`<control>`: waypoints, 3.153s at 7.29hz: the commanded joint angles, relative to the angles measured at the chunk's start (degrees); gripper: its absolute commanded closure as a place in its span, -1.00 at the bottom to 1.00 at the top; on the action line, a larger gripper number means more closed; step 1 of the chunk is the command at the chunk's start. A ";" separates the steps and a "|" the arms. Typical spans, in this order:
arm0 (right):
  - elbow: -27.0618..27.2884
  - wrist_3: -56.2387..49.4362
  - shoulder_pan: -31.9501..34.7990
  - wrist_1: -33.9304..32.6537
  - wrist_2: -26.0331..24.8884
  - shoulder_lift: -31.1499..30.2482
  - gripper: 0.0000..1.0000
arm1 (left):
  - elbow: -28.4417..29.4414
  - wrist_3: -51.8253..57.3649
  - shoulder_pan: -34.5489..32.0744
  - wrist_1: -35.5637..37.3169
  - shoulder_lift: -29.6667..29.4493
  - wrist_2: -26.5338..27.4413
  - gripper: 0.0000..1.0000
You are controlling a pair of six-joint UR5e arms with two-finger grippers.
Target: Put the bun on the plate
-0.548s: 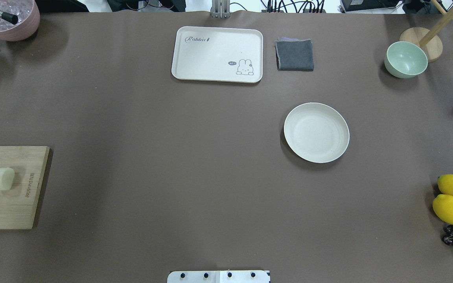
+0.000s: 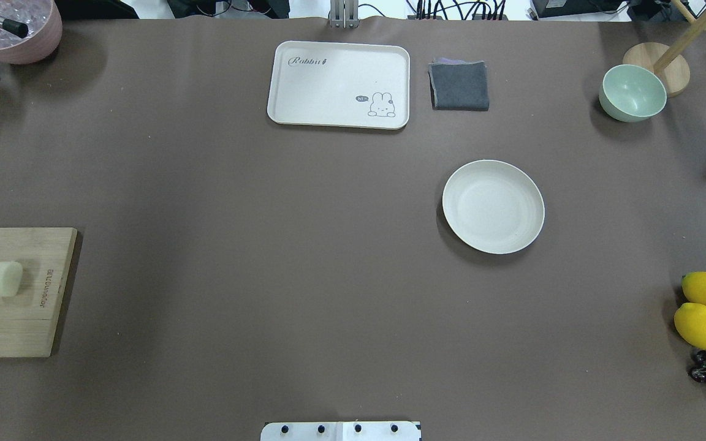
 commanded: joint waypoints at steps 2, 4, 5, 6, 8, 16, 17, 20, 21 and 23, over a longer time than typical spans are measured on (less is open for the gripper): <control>0.81 1.02 0.78 9.29 1.89 0.25 -1.00 | -0.19 -0.35 -0.11 -4.80 -1.01 0.11 -0.95; 1.17 7.24 1.13 20.43 2.42 -0.09 -1.00 | 1.99 -0.61 -0.11 -15.30 -3.54 0.73 -0.95; 1.26 14.14 1.05 23.89 2.68 0.51 -1.00 | 4.53 -0.87 -0.11 -17.81 -4.95 0.38 -0.95; 1.09 20.65 1.04 27.23 3.64 1.39 -0.98 | 3.95 -0.35 -0.20 -19.66 -4.01 -0.58 -0.95; 0.12 21.68 -1.31 32.79 5.33 1.13 -1.00 | 4.13 -1.05 -0.20 -21.35 -4.52 -4.09 -0.95; -10.66 61.05 -39.64 38.65 -18.57 20.12 -0.90 | 7.02 -5.71 1.30 -24.86 -5.85 -4.10 -0.96; -15.30 62.88 -40.26 45.39 -18.67 20.12 -0.80 | 7.02 -5.71 1.30 -25.04 -5.85 -4.10 -0.96; -17.91 70.24 -41.58 51.79 -19.29 20.12 0.08 | 6.76 -5.71 1.30 -25.13 -5.85 -4.10 -0.96; -16.77 72.89 -41.76 51.53 -19.11 20.99 0.86 | 6.76 -5.62 1.30 -25.13 -5.85 -4.10 -0.96; -16.76 72.92 -43.25 51.35 -19.37 21.35 1.00 | 6.67 -5.71 1.30 -25.13 -5.85 -4.10 -0.96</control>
